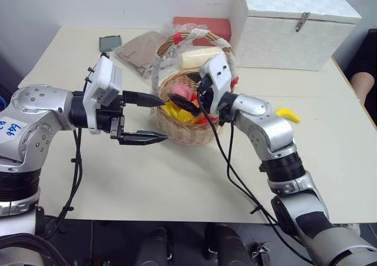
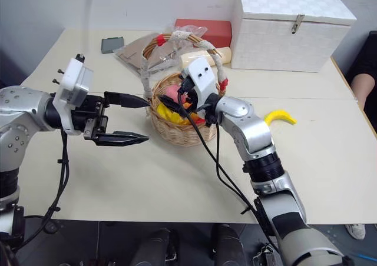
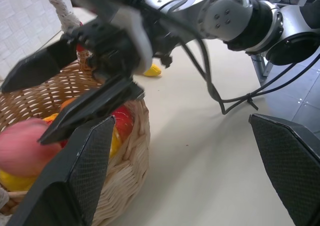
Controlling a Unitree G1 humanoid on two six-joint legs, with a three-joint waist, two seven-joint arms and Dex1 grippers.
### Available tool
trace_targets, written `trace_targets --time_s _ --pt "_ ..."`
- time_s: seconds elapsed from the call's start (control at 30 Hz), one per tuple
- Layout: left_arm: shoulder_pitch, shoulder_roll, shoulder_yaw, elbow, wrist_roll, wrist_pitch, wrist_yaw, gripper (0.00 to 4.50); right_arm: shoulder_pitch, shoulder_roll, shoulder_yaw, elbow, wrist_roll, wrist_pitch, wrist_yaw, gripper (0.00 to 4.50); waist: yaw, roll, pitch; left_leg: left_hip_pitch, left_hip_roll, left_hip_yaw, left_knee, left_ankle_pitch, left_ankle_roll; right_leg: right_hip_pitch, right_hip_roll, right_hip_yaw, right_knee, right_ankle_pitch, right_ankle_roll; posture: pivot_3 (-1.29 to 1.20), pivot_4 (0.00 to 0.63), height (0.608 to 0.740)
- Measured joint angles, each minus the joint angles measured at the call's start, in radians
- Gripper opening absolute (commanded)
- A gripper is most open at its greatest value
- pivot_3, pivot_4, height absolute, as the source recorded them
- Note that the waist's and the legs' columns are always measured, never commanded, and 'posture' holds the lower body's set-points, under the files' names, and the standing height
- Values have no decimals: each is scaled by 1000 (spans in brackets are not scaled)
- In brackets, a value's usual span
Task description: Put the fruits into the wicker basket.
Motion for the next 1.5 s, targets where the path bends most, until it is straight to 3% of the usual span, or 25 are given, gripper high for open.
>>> trace_targets --time_s 0.2,0.3,0.43,0.53,0.73,0.9,1.03,1.33,1.43,1.5 --pt "-8 -33 -7 7 -7 0 5 4500 233 -225 -306 -398 264 256 -6 4465 12 0 0 -1 -1 -3 1 -1 1 2 1 6 -2 1 1 0 150 740" --pt "-29 -52 -21 9 -17 0 -6 4500 432 -323 -488 -529 370 372 -33 4465 16 0 0 0 -1 -2 1 -1 1 2 2 9 -1 1 1 0 150 740" --pt "-65 -68 -36 15 -24 -2 -36 4500 833 -389 -769 -679 496 482 -31 4465 29 0 0 2 -1 0 -1 0 2 2 3 11 -1 1 1 0 150 740" --pt "-85 -91 -59 34 -20 -15 -51 4500 1018 -391 -861 -755 539 483 -21 4465 23 0 0 8 -1 4 -1 0 2 3 3 12 -3 1 2 0 150 740" --pt "-96 -108 -89 55 -8 -37 -68 4500 1034 -368 -720 -741 437 428 -112 4465 10 0 0 14 -1 6 -4 -1 2 6 2 18 -3 1 1 0 150 740" --pt "-101 -124 -94 52 -6 -43 -70 4500 856 -245 -499 -583 257 362 -296 4465 2 0 0 14 -1 7 -4 0 1 5 2 20 -2 1 1 0 150 740" --pt "-108 -132 -91 47 -10 -39 -59 4500 704 -227 -370 -416 119 310 -367 4465 1 0 0 13 -1 9 -5 0 1 3 3 20 -1 1 1 0 150 740" --pt "-108 -129 -61 21 -55 1 -37 4500 479 -159 -313 -106 -24 254 -443 4465 -1 0 0 12 -1 10 -5 0 1 3 3 19 0 1 1 0 150 740" --pt "-106 -128 -61 5 -54 1 -30 4500 452 -124 -285 -5 -45 215 -433 3880 -1 0 0 12 -1 10 -5 0 1 3 3 19 0 1 1 0 150 740" --pt "-106 -126 -61 6 -54 1 -25 4500 441 -119 -272 19 -62 184 -422 3233 -1 0 0 12 -1 10 -5 0 1 3 3 19 0 1 1 0 150 740"
